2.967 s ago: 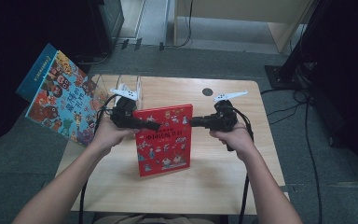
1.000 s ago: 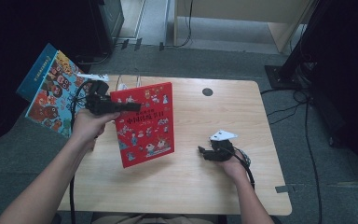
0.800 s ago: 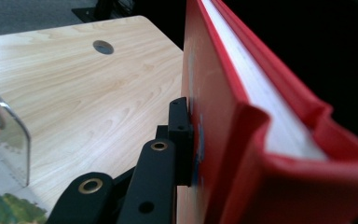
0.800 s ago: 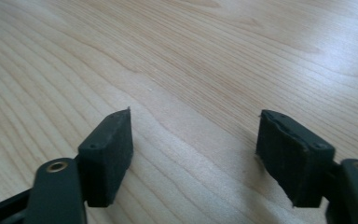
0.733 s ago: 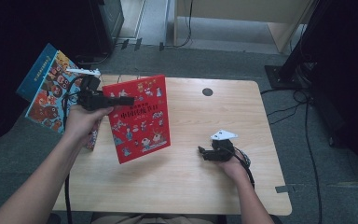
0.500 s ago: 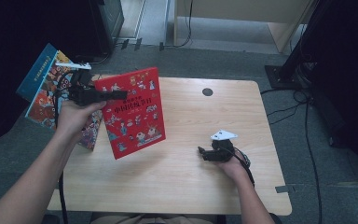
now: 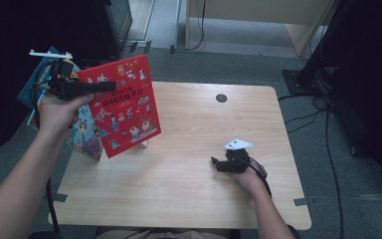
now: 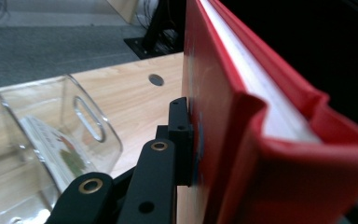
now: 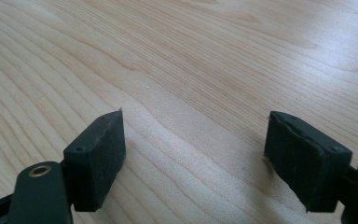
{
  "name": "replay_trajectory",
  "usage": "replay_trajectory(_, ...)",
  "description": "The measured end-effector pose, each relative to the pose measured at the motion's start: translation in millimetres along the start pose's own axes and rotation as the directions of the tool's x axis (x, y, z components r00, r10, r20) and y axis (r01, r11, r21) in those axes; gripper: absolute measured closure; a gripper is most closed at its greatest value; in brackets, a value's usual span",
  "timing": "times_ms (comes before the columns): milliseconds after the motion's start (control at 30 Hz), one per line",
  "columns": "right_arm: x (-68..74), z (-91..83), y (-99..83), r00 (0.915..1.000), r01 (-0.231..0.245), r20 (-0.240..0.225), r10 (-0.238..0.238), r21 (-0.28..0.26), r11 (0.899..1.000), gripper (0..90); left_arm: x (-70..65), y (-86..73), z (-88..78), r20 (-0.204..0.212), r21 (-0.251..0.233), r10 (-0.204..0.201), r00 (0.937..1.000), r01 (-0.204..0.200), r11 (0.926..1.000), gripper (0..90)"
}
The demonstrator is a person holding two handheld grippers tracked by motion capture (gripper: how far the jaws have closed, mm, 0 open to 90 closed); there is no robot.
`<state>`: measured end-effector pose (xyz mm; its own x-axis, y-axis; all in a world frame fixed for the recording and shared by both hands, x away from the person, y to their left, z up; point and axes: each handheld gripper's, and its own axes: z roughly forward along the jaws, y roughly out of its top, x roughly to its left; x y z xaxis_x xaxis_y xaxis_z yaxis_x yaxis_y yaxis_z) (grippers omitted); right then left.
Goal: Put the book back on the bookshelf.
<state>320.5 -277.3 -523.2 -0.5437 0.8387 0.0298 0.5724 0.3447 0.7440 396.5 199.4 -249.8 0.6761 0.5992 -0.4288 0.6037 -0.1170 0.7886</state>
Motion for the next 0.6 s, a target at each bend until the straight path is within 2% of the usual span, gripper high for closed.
replay_trajectory(200,0.1,0.0,-0.1,1.0000,-0.002,0.000,0.002,0.000,1.000,20.3,9.2,5.1,-17.7,-0.030,-0.048,-0.026,0.9992,0.024,0.9986,79.9)
replay_trajectory(333,0.1,0.0,-0.1,1.0000,-0.002,0.000,0.002,-0.001,1.000,20.3,11.3,8.7,-31.7,-0.069,-0.087,-0.029,0.9972,0.023,0.9959,79.9)
replay_trajectory(400,0.1,0.0,-0.1,1.0000,-0.002,0.000,0.002,-0.001,1.000,20.3,12.2,10.0,-36.9,-0.080,-0.093,-0.025,0.9965,0.017,0.9956,79.9)
replay_trajectory(600,0.1,0.0,-0.1,1.0000,-0.001,0.000,0.001,-0.001,1.000,20.3,19.3,10.7,-52.3,-0.120,-0.120,-0.046,0.9917,0.031,0.9923,79.9)
